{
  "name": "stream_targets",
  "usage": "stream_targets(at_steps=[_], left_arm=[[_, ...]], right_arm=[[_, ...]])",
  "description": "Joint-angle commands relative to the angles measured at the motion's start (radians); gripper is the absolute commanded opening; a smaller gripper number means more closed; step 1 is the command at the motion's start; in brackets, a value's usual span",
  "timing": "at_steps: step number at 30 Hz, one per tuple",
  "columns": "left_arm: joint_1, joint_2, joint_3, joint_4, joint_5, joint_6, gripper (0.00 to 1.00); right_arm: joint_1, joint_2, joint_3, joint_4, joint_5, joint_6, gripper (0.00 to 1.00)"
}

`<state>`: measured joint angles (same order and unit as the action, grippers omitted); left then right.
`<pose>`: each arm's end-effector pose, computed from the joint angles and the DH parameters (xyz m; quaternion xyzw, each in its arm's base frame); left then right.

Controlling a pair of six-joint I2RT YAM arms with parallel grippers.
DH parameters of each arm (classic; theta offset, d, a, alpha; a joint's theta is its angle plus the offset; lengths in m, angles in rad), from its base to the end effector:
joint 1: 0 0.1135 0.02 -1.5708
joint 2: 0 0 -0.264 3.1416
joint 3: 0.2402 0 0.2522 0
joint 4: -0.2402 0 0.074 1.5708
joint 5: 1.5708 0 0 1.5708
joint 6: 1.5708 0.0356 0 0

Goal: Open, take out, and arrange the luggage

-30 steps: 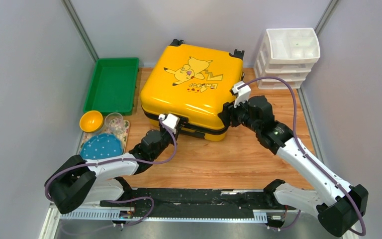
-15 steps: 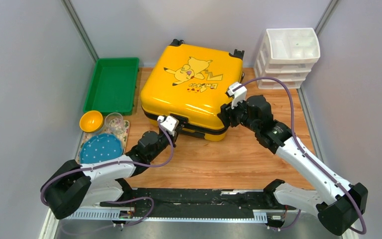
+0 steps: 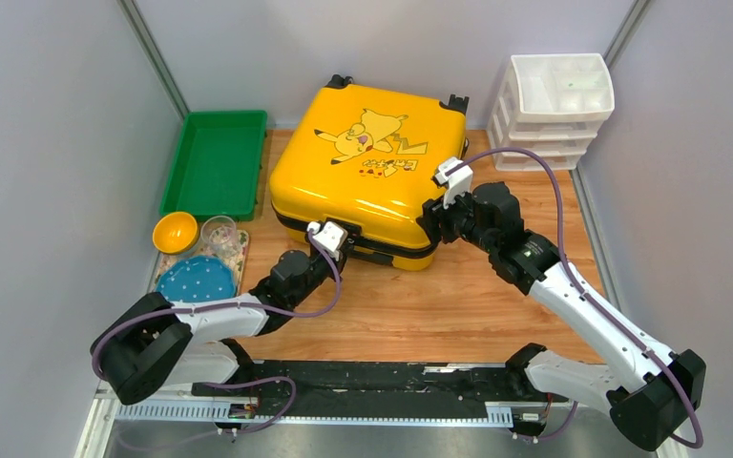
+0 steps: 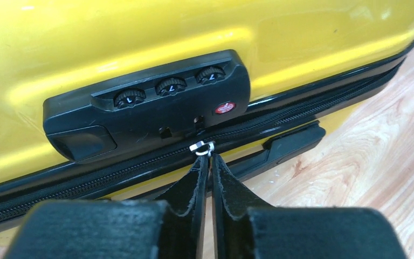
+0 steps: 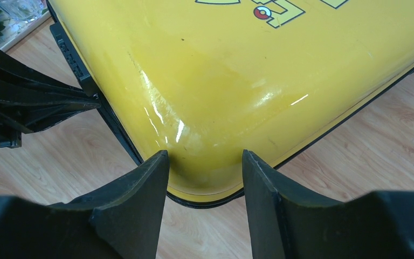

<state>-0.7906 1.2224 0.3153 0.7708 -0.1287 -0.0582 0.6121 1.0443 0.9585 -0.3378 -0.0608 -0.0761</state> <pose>0.1695 -0.1648 0.1908 0.2298 0.7173 -0.2259 0.6177 0.1922 0.1376 0.3355 -0.2987 0.7848 0.1682 0.5163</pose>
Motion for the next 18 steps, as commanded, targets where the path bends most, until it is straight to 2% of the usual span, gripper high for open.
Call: stream_targets(at_steps=[1,3,4,6,9,10,13,18], left_arm=[[-0.002,0.028,0.036,0.042,-0.012,-0.026,0.17],[-0.004,0.042,0.047,0.036,-0.037,-0.028,0.23],[-0.004,0.043,0.05,0.03,-0.057,-0.028,0.29],[-0.004,0.049,0.053,0.03,-0.065,-0.025,0.3],[-0.004,0.049,0.051,0.031,-0.074,-0.019,0.22],[-0.004,0.048,0.051,0.038,-0.072,-0.017,0.14],[-0.004,0.032,0.054,0.022,-0.051,-0.008,0.0],[0.025,-0.046,0.061,-0.135,-0.078,-0.015,0.0]], right_arm=[[0.009,0.013,-0.012,0.025,-0.005,0.012,0.55],[0.008,0.013,-0.014,0.029,-0.002,0.016,0.55],[0.008,0.013,-0.015,0.029,-0.004,0.018,0.55],[0.009,0.013,-0.015,0.029,-0.001,0.018,0.55],[0.009,0.013,-0.018,0.034,0.0,0.018,0.55],[0.009,0.011,-0.02,0.033,-0.002,0.018,0.55],[0.009,0.008,-0.03,0.029,-0.022,0.016,0.54],[0.009,-0.021,-0.047,0.023,-0.04,-0.055,0.54]])
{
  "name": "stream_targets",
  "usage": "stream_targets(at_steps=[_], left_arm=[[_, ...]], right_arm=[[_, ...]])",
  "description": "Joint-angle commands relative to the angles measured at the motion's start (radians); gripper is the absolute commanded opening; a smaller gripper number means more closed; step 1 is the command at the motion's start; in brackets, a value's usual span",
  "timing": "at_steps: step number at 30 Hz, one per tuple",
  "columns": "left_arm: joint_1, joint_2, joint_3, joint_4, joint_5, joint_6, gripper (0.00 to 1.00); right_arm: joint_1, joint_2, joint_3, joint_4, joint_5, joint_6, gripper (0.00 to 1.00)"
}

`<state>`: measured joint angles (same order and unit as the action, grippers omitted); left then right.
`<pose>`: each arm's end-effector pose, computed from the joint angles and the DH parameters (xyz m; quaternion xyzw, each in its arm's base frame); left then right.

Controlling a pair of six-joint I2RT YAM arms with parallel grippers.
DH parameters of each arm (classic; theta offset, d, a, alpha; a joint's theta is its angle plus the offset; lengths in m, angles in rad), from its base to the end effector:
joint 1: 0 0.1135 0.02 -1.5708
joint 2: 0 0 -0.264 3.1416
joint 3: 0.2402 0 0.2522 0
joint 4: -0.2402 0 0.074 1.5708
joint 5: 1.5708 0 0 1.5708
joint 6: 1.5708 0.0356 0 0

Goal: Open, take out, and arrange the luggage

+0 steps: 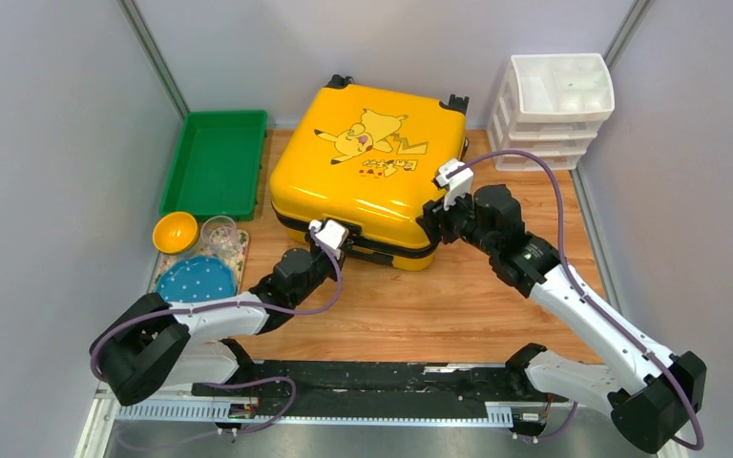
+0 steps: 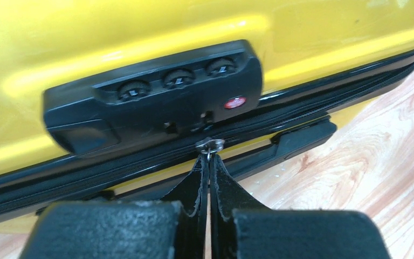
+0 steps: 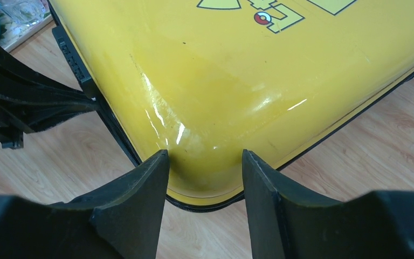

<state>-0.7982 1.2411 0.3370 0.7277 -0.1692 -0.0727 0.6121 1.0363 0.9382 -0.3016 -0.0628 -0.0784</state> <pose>0.1722 -0.1681 0.1887 0.2203 0.7334 -0.2111 0.6074 0.1919 0.1375 0.3338 -0.2982 0.7780 0.1709 0.5259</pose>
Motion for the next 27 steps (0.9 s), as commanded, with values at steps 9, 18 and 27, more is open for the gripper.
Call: stream_targets(at_steps=[9,18,27], left_arm=[[0.143,-0.164,0.062,-0.324,0.137,-0.07,0.0],[0.149,-0.192,0.059,-0.35,0.117,-0.13,0.0],[0.149,-0.215,0.053,-0.37,0.117,-0.179,0.0]], right_arm=[[0.116,-0.154,-0.116,0.01,-0.292,-0.326,0.58],[0.425,0.05,-0.237,0.376,0.027,-0.4,0.53],[0.451,0.306,-0.208,0.57,0.138,-0.48,0.53]])
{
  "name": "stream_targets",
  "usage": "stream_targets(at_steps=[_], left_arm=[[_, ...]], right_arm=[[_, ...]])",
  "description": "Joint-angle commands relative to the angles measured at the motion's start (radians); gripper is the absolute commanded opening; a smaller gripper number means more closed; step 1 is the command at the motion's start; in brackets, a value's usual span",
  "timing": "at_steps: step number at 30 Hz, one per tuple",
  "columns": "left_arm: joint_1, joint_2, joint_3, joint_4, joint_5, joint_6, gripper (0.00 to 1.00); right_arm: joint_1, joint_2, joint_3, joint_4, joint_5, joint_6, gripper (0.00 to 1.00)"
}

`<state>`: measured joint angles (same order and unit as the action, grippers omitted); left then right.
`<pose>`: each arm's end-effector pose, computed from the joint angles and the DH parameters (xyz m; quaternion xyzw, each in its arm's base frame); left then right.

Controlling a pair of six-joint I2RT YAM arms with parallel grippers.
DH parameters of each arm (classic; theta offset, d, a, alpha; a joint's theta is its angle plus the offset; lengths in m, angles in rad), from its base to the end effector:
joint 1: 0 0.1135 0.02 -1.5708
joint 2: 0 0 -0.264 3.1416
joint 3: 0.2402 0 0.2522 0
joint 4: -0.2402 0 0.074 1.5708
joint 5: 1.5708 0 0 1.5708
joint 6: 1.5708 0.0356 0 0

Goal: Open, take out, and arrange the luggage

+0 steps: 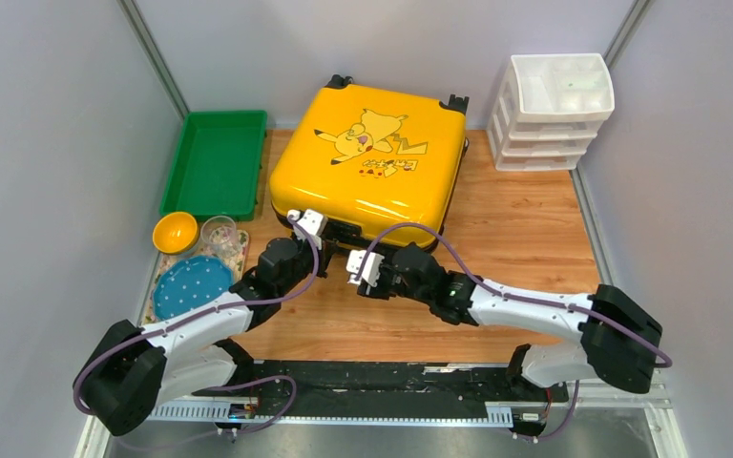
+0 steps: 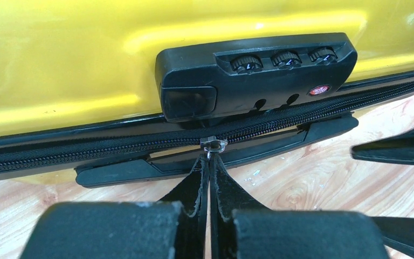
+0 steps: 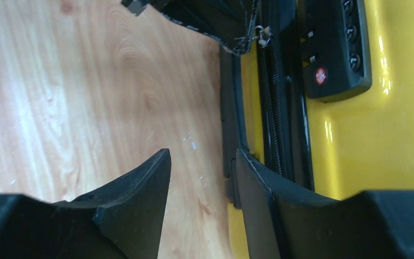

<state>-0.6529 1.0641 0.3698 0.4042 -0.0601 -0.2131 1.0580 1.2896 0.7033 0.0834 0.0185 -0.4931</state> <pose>0.1788 -0.1341 0.2024 0.1573 0.7861 -0.2287 0.5522 0.1380 0.2437 0.2288 -0.5993 0.6179 0.1342 0.4910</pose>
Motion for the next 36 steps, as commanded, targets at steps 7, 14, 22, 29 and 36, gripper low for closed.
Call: stream_targets(at_steps=[7,14,22,29,36], left_arm=[[0.006,-0.038,0.017,-0.025,0.005,-0.054,0.0],[0.01,-0.085,-0.002,-0.045,-0.014,-0.045,0.0],[0.12,-0.164,-0.029,-0.128,-0.012,-0.028,0.0],[0.245,-0.184,-0.043,-0.146,0.017,0.038,0.0],[0.377,-0.2,-0.078,-0.105,0.095,0.138,0.0]], right_arm=[[0.005,0.204,0.108,0.184,0.076,-0.076,0.53],[0.005,0.318,0.171,0.188,0.149,-0.062,0.53],[-0.061,0.309,0.108,0.029,0.169,-0.002,0.23],[-0.09,0.209,0.024,-0.079,0.153,-0.033,0.0],[-0.159,0.053,-0.063,-0.227,0.117,-0.077,0.0]])
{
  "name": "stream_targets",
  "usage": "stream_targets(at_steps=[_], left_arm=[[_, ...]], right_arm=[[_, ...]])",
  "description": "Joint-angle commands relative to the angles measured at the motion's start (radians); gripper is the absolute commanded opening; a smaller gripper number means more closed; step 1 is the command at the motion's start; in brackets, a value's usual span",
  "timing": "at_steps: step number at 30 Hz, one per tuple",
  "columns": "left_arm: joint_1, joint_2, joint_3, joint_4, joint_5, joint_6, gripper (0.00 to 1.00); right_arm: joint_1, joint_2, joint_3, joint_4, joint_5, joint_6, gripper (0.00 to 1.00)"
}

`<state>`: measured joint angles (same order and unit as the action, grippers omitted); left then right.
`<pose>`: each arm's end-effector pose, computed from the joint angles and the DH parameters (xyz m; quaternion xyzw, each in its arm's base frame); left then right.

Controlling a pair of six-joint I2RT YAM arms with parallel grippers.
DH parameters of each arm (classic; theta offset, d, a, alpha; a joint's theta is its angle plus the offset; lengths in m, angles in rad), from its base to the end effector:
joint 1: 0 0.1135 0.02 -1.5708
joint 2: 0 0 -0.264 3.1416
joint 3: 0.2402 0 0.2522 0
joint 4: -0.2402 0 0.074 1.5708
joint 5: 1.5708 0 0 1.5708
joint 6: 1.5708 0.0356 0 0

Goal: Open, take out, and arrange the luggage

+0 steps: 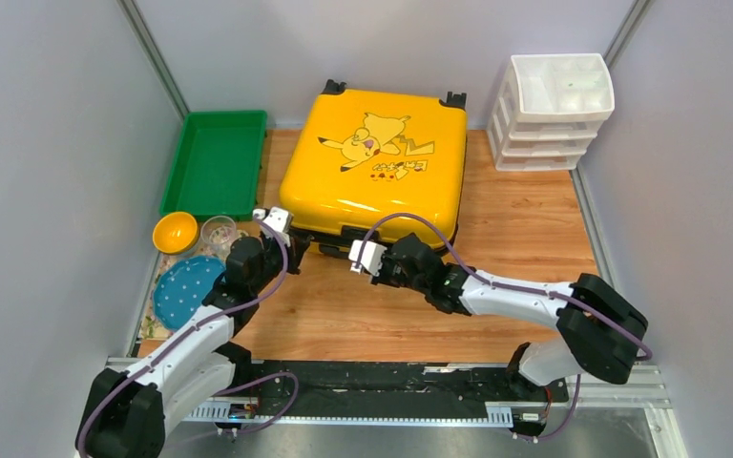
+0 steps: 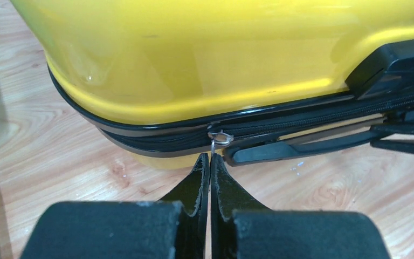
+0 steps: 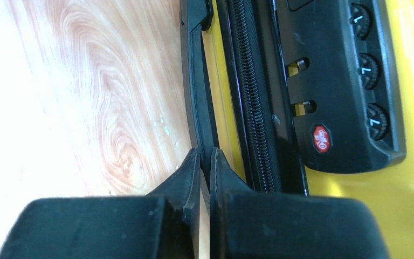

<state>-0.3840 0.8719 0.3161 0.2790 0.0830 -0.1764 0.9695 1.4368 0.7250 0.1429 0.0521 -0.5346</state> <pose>0.1799 -0.0759 0.2074 0.1075 0.7903 -0.1984 0.5696 0.1722 0.2477 0.2015 -0.5899 0.6489 0.0813 0.4737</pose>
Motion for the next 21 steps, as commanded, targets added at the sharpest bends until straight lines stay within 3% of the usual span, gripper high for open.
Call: stream_targets(at_steps=[1,7,15,17,20,21], left_arm=[[0.126,-0.004,-0.028,0.032,0.008,0.123,0.0],[0.226,0.045,-0.034,0.123,0.211,0.239,0.0],[0.254,-0.034,-0.046,0.033,0.23,0.212,0.0],[0.252,-0.085,-0.06,0.003,0.268,0.183,0.0],[0.229,-0.131,-0.086,0.005,0.268,0.135,0.0],[0.221,-0.132,-0.087,-0.003,0.255,0.133,0.0]], right_arm=[[-0.095,-0.113,-0.099,-0.296,0.072,-0.051,0.0],[-0.201,-0.242,-0.173,-0.371,0.042,-0.153,0.0],[-0.293,-0.326,-0.203,-0.442,0.057,-0.171,0.0],[-0.293,-0.361,-0.164,-0.524,-0.074,-0.15,0.0],[-0.201,-0.427,-0.145,-0.511,-0.126,-0.084,0.17],[-0.162,-0.437,-0.135,-0.491,-0.114,-0.068,0.31]])
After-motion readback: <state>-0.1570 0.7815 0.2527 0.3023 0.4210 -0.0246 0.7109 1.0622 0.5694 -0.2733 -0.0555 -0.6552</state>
